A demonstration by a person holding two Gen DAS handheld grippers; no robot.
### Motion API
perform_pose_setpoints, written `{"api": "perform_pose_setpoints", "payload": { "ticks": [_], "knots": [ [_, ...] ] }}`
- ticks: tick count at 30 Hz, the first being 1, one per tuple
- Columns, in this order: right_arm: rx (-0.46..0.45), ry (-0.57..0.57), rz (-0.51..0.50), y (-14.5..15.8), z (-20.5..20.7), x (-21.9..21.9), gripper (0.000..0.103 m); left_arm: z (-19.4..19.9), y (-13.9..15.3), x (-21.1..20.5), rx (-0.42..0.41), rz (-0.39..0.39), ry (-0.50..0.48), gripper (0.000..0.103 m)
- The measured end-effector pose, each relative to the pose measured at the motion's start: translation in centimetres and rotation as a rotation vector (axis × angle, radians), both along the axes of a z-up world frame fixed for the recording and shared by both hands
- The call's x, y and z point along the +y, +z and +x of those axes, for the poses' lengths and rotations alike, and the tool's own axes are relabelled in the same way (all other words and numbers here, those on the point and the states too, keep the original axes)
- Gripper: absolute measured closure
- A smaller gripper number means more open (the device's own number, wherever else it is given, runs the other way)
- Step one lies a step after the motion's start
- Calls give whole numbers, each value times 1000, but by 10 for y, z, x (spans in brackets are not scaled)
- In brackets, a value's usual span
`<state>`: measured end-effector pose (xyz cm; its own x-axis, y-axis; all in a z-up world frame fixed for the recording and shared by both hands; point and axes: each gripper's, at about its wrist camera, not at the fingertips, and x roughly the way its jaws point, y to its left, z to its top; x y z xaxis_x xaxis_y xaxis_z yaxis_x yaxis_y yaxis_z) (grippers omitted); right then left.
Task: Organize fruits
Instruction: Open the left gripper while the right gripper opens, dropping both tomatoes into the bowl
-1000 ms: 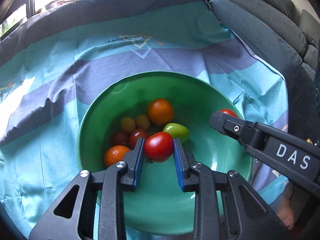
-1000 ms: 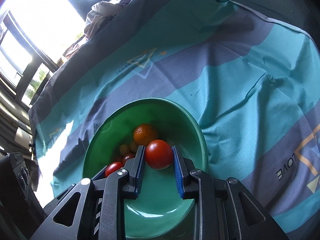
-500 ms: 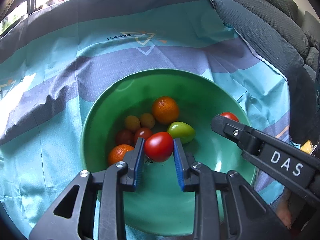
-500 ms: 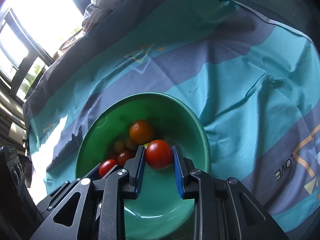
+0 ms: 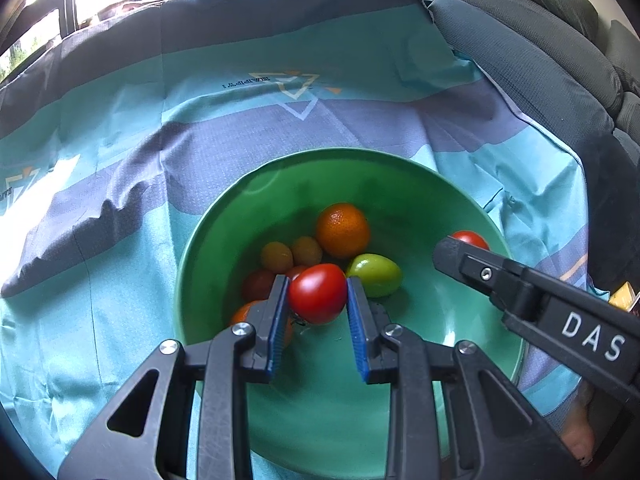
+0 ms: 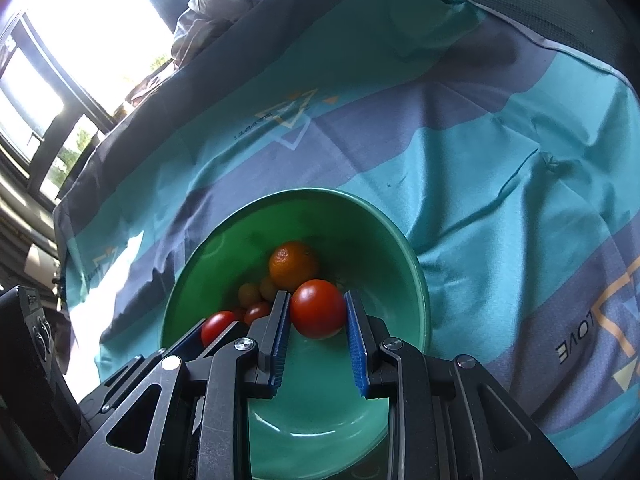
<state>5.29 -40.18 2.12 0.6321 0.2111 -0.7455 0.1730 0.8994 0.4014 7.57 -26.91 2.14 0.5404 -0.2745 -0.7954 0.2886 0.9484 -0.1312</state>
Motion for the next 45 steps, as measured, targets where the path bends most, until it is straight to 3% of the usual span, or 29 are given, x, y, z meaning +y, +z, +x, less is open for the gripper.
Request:
{"api": "perform_pose_setpoints", "payload": {
  "ticks": [30,40,45],
  "knots": [
    [22,8,-21,-1,2,5,75,-1,-3,4,49,-24,9,74],
    [19,-23,-34,3,-1,3,74,-14,11,14,10,-27,-2,41],
    [-3,-44,-51,11,-4,7,63,-26,26,31,-15,-12,41,36]
  ]
}}
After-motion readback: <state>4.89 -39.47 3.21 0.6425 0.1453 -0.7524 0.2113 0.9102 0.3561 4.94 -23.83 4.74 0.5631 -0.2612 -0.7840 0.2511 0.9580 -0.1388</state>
